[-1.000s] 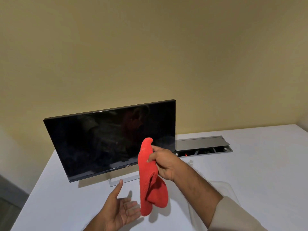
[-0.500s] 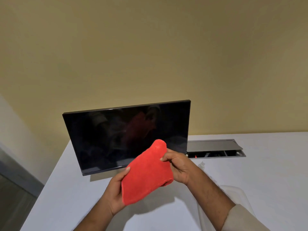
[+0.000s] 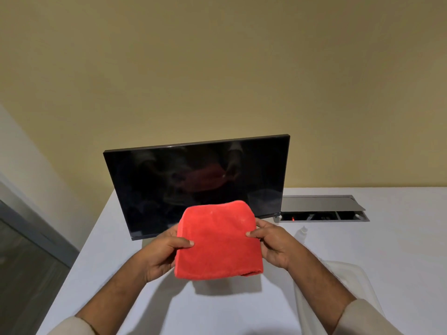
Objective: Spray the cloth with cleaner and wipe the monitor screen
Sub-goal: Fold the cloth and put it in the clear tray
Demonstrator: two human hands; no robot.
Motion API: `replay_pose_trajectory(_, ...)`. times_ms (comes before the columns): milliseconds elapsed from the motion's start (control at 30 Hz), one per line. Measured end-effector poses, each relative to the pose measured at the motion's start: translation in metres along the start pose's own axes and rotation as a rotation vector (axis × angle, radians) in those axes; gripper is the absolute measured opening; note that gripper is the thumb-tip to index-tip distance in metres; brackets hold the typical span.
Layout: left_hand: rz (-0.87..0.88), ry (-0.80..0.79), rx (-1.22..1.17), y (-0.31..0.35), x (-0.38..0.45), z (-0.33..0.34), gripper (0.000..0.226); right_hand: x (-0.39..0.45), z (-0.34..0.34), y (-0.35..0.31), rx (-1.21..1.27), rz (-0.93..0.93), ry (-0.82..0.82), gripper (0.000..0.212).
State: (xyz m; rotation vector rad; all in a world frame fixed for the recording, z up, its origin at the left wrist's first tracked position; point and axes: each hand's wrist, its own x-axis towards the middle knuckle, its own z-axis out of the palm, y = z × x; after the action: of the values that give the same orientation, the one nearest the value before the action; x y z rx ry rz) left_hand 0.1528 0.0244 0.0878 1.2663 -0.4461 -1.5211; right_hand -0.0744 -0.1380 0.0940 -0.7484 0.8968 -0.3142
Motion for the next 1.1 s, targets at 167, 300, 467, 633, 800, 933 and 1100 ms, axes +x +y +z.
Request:
replay_pose_trajectory(167, 0.09, 0.04, 0.109, 0.013, 0.001, 0.006, 0.04, 0.001, -0.003, -0.011, -0.078, -0.157, -0.037, 0.04)
replay_pose_trajectory(300, 0.146, 0.09, 0.147, 0.019, 0.004, 0.011, 0.034, -0.001, -0.008, -0.017, -0.151, -0.25, 0.018, 0.035)
replay_pose_trajectory(467, 0.109, 0.0, 0.095, 0.023, 0.005, 0.008, 0.037, -0.008, -0.023, -0.02, -0.339, -0.336, -0.038, 0.044)
replay_pose_trajectory(633, 0.021, -0.152, 0.085, 0.025, 0.004, 0.012, 0.025, -0.015, -0.038, -0.022, -0.412, -0.349, -0.041, 0.04)
replay_pose_trajectory(800, 0.071, 0.006, 0.448, 0.019, 0.013, 0.04, 0.018, -0.027, -0.051, -0.02, -0.252, -0.295, -0.155, 0.03)
replay_pose_trajectory(933, 0.069, 0.015, 0.333, 0.015, 0.017, 0.055, 0.032, -0.034, -0.07, -0.014, -0.136, -0.261, -0.133, 0.037)
replay_pose_trajectory(1100, 0.042, -0.024, 0.274, 0.004, 0.026, 0.074, 0.047, -0.048, -0.089, -0.004, -0.153, -0.196, -0.048, 0.051)
